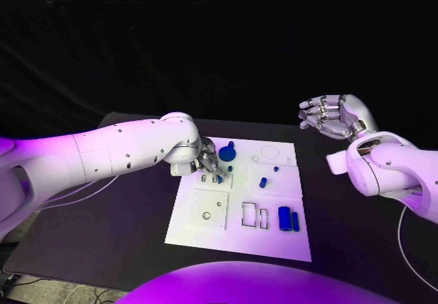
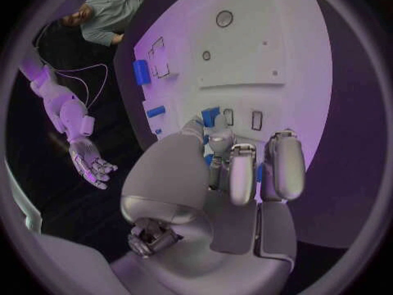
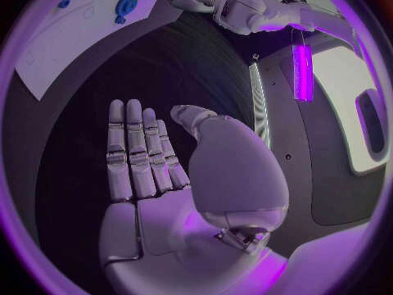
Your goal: Assemble the parts on the task board
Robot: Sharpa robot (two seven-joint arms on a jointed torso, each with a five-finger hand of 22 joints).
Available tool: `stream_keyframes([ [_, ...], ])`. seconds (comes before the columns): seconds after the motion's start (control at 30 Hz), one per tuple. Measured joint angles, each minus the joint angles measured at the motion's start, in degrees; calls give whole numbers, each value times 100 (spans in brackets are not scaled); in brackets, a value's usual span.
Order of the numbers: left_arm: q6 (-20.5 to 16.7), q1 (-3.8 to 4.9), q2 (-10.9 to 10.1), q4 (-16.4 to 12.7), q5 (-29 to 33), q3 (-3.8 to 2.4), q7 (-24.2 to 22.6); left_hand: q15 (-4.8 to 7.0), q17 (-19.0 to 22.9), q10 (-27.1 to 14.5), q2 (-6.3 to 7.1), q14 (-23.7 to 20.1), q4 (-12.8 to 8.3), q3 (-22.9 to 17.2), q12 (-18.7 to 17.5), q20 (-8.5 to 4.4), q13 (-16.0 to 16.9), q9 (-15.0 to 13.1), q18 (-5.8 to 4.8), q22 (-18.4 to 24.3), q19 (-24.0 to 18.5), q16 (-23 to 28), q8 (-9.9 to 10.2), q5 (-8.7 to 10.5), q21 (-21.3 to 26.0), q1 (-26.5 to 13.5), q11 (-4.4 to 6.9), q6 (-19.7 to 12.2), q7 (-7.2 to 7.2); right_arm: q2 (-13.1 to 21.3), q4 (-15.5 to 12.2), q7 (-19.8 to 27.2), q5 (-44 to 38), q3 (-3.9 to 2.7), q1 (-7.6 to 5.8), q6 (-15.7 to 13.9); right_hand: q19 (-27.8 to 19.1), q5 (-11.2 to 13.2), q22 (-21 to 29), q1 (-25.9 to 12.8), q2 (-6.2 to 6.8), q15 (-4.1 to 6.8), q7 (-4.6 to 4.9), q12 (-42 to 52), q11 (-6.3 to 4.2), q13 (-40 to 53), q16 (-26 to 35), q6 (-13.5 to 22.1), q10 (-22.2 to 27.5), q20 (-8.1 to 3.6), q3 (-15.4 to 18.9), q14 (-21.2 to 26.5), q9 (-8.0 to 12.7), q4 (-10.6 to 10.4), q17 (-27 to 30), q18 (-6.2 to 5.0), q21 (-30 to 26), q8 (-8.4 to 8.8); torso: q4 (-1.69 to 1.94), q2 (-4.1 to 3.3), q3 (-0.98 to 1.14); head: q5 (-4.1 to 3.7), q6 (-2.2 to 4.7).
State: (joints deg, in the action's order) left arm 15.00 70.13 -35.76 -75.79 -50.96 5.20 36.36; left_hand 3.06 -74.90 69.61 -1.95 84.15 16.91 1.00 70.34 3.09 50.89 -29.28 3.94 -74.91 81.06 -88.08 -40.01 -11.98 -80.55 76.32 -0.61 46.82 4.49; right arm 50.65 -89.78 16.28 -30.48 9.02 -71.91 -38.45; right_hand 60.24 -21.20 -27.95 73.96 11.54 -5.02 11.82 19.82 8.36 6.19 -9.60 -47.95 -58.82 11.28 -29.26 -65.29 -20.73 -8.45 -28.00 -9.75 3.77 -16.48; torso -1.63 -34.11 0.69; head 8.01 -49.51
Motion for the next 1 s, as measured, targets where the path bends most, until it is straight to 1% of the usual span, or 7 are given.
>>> stream_keyframes([
  [0.33, 26, 0, 23, 11, 43, 0, -5, 0, 0, 0, 53, 0, -8, -371, 0, 0, 16, 32, 0, 0, 0, 0, 45, 0, 0, 53, 0, 20, 21, -2, 1, -15, 1, 0, 0, 1, 0, -33, 13, 0, 0, 0, 0, 0, 0, -10, 8, 0, 0, 0, 0, 0, 2, 0, 1, 0, 0, 0, 0, -3, -5, -15, -16],
  [0.43, 25, 0, 26, 14, 58, 1, -8, 0, 0, 0, 260, 0, 1, -1022, -29, 0, 48, 56, 0, 0, 0, 0, 66, 1, 0, 83, 0, 43, 0, 0, 2, -18, 1, 1, 0, 1, 0, -33, 14, 0, 0, 0, 0, 0, 0, -10, 8, 0, 0, 0, 0, 0, 2, 0, 2, 0, 0, 0, 2, -3, -5, -18, -25],
  [0.57, 14, 0, 25, 23, 114, 2, -14, 0, 0, 2, 728, 0, 7, -2486, -50, 0, 103, 45, 0, 0, 0, 0, 51, 21, 0, 3, 2, 59, 4, 1, 2, -22, 2, 1, 1, 2, 0, -33, 22, 0, 0, 0, 0, 0, 0, -16, 8, 0, 0, 0, 0, 0, 2, 0, 6, 0, 0, 0, 5, -2, -3, -19, -30],
  [0.67, 9, 0, 18, 26, 198, 4, -23, 0, 0, 41, 1076, 0, -14, -3450, -50, 0, 137, -97, 0, 1, 0, 0, -138, 48, 0, -108, 40, 34, 20, 1, 4, -24, 2, 1, 1, 4, 0, -33, 22, 0, 0, 0, 0, 0, 0, -17, 8, 0, 0, 0, 0, 0, 2, 0, 6, 0, 0, 0, 7, 1, -2, -19, -33],
  [0.73, 5, -1, 11, 26, 263, 4, -33, 0, 0, 66, 1161, 0, 128, -3592, -49, 0, 152, -220, 0, 0, 0, 0, -266, 32, 0, -193, 59, 3, 7, 1, 6, -26, 2, 1, 1, 7, 0, -33, 22, 0, 0, 0, 0, 0, 0, -17, 8, 0, 0, 0, 0, 0, 2, -1, 6, 0, 0, 0, 9, 2, -2, -20, -35],
  [0.8, 0, -1, 1, 23, 319, 4, -43, 0, 0, 86, 1227, 0, 16, -3843, -50, 0, 164, -254, 0, 0, 0, 0, -316, 28, 0, -260, 42, -25, -15, 0, 10, -28, 2, 1, 1, 11, 0, -33, 22, 0, 0, 0, 0, 0, 0, -17, 7, 0, 0, 0, 0, 0, 2, -1, 6, 0, 0, 0, 10, 2, -2, -20, -37],
  [1.0, -68, -2, -77, -32, 521, 5, -86, 0, 0, 209, 1361, 0, 11, -3988, -49, -12, 263, -415, 0, 1, 12, 0, -511, 1, -53, -409, 61, -33, -8, -6, 27, -36, 5, 3, 1, 28, 0, -54, 30, 0, 0, 0, -1, 0, 0, -23, 7, 0, 0, 0, 0, 0, 7, 0, 12, 0, 0, 0, 10, 4, 2, -16, -38],
])
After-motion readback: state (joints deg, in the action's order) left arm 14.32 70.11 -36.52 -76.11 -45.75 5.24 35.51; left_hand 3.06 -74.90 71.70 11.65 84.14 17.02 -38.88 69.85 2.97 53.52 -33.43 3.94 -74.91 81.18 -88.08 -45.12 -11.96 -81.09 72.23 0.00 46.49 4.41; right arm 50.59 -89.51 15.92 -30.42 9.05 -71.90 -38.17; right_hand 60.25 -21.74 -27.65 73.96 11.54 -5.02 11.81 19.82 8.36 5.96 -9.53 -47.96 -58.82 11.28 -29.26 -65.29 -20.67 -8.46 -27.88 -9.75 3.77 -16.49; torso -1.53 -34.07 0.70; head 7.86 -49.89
